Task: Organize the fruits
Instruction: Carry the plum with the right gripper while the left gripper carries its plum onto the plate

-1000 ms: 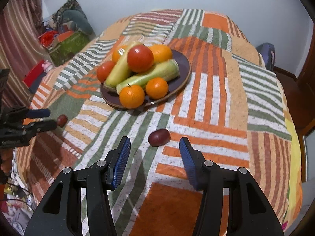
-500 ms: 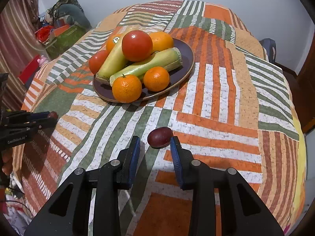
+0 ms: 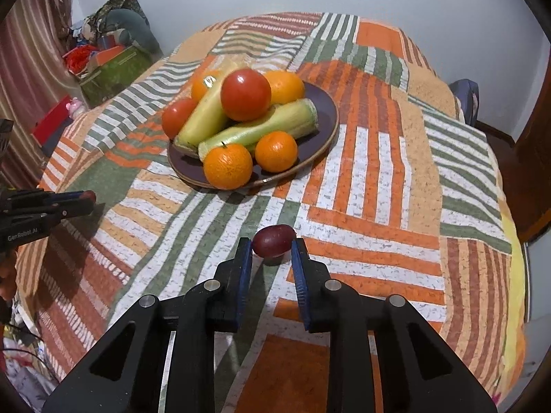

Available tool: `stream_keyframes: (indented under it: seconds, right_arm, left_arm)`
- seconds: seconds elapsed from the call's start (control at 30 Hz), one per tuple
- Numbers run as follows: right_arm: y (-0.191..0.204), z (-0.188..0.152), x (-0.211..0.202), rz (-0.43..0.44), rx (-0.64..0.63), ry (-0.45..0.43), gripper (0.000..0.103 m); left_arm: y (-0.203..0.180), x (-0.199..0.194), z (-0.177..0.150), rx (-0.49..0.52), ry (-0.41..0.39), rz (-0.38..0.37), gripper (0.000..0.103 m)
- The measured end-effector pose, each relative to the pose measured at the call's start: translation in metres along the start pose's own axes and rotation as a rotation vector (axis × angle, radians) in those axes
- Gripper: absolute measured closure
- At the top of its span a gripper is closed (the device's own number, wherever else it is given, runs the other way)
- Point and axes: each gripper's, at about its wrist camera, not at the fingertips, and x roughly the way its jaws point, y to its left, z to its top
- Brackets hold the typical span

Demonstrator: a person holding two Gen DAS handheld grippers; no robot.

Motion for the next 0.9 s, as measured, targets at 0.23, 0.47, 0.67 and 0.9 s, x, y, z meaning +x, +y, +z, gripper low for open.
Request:
stream_keyframes:
  seconds: [0.23,0.47,0.67,0.9]
  right_arm:
    - [0.003,0.011,-0.016,0.005,-0.017,-0.055,0.082]
    - [0.001,0.024,-0.023,0.004,-0.022,-0.097,0.082]
    - [-0.002,0.036,-0.020,0.011,-0.029,-0.119,0.081]
    - [0.001,0.043,-0.007,0.036,-0.037,-0.125,0.081]
  left_arm:
    - [-0.017,-0.021,0.017,0.039,-0.064,-0.030,0.083]
    - [-0.046,-0.024,0.045,0.093,-0.108,-0.068,0.083]
    - [-0.069,-0.014,0.064,0.135,-0.117,-0.095,0.083]
    - [-0.089,0.006,0.082,0.170,-0.114,-0.123,0.083]
